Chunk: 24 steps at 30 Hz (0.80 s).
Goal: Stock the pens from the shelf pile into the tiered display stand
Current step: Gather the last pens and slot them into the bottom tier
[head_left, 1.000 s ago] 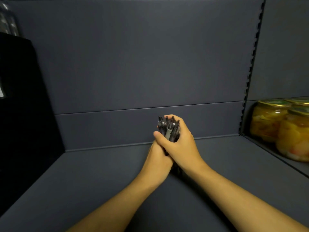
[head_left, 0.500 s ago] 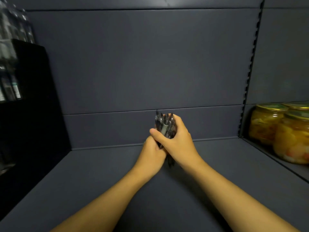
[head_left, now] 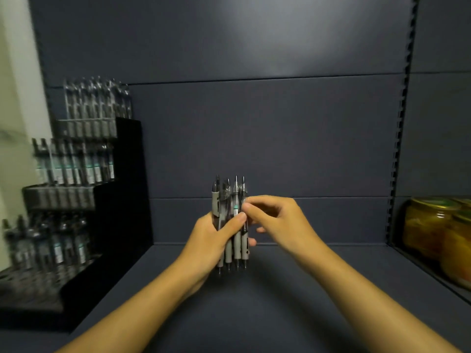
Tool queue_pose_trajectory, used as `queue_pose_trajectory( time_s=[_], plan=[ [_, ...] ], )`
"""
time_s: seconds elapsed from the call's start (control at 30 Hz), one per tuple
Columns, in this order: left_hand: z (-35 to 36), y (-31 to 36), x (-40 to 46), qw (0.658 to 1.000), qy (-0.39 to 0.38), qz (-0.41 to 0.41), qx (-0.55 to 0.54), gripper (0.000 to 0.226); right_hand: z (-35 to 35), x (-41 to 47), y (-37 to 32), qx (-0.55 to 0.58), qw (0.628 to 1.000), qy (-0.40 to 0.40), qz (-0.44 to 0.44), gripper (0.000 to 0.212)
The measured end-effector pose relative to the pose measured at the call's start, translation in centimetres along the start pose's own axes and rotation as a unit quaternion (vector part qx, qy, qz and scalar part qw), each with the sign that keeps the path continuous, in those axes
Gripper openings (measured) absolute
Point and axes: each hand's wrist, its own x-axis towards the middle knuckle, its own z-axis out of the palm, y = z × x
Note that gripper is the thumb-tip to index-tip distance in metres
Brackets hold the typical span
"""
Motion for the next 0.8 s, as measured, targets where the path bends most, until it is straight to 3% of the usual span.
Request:
queue_pose_trajectory(
  time_s=[0.4,0.57,0.8],
  plan=[
    [-7.7,2.9,-5.1,0.994,0.089,-0.02,0.066,0.025,7.7,-0.3,-3.8,0.058,0.998,-0.013,-0.023,0.005],
    [-13.7,4.1,-6.9,0.99,0.116,-0.001,0.084,0.029,13.6,0.1,-6.6,0.07,0.996,-0.032,-0.038,0.006],
    [-22.6,4.8,-9.5,0.987,0.12,0.003,0.105,0.015,22.6,0.7,-9.1,0.047,0.998,-0.012,-0.032,0.007]
  ],
)
